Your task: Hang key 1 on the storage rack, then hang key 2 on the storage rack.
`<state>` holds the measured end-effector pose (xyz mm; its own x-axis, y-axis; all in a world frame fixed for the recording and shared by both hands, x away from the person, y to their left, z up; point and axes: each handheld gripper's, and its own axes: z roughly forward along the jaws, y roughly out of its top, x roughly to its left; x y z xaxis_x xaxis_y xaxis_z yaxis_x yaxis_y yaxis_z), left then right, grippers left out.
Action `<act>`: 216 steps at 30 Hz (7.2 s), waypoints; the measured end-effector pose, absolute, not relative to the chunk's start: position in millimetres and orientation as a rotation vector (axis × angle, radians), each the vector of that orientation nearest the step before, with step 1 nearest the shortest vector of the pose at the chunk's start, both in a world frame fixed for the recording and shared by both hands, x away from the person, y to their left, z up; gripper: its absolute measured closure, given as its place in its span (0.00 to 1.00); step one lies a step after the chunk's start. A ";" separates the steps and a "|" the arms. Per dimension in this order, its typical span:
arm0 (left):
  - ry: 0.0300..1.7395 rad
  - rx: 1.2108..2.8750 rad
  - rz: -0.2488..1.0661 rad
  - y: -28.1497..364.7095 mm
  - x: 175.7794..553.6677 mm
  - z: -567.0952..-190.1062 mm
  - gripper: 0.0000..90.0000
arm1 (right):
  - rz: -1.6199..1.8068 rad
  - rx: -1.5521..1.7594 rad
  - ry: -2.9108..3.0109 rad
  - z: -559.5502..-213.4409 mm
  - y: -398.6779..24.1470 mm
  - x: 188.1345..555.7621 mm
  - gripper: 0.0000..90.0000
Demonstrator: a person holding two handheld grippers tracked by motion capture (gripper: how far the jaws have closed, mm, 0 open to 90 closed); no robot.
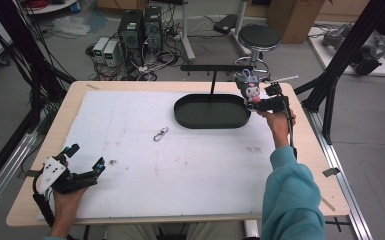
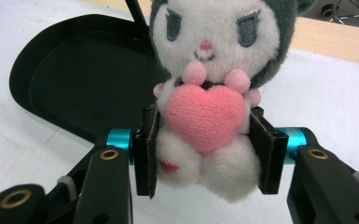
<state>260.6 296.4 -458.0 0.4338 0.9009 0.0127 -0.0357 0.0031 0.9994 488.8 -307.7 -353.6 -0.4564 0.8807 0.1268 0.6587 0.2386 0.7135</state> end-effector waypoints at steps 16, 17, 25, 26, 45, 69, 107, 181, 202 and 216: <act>0.848 1.365 0.895 296.3 260.4 -458.1 0.02 | 1.075 1.402 2.054 -342.6 -312.7 474.6 0.01; 0.850 1.364 0.895 296.4 260.3 -458.1 0.02 | 1.122 1.369 2.048 -339.7 -314.1 469.5 0.01; 0.850 1.362 0.894 296.4 260.3 -458.2 0.02 | 1.328 1.206 1.996 -323.2 -322.9 431.2 0.01; 0.849 1.361 0.894 296.4 260.3 -458.2 0.02 | 1.349 1.180 1.996 -322.9 -323.7 426.8 0.01; 0.852 1.359 0.896 296.3 260.2 -458.2 0.02 | 1.587 0.888 1.873 -348.6 -318.1 347.5 0.01; 0.851 1.353 0.892 296.9 260.2 -458.1 0.02 | 1.618 0.873 1.886 -386.2 -312.2 333.8 0.01; 0.789 1.655 0.705 270.1 329.3 -386.8 0.02 | 1.734 0.782 1.834 -385.2 -308.8 324.1 0.01; 0.608 2.383 0.350 131.4 471.5 -409.1 0.24 | 1.741 0.765 1.892 -390.5 -297.1 325.1 0.01; 0.561 2.447 0.311 123.5 471.5 -414.7 0.65 | 1.744 0.763 1.893 -390.4 -298.2 325.4 0.01; 0.536 2.473 0.317 121.3 470.7 -416.7 0.84 | 1.739 0.768 1.903 -390.8 -297.5 325.5 0.01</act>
<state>470.7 121.3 -416.7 0.8909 0.4423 0.1033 0.3038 -0.7493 0.5884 325.5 -297.5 -390.8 -0.7446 0.6662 0.0414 0.1011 0.0512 0.9936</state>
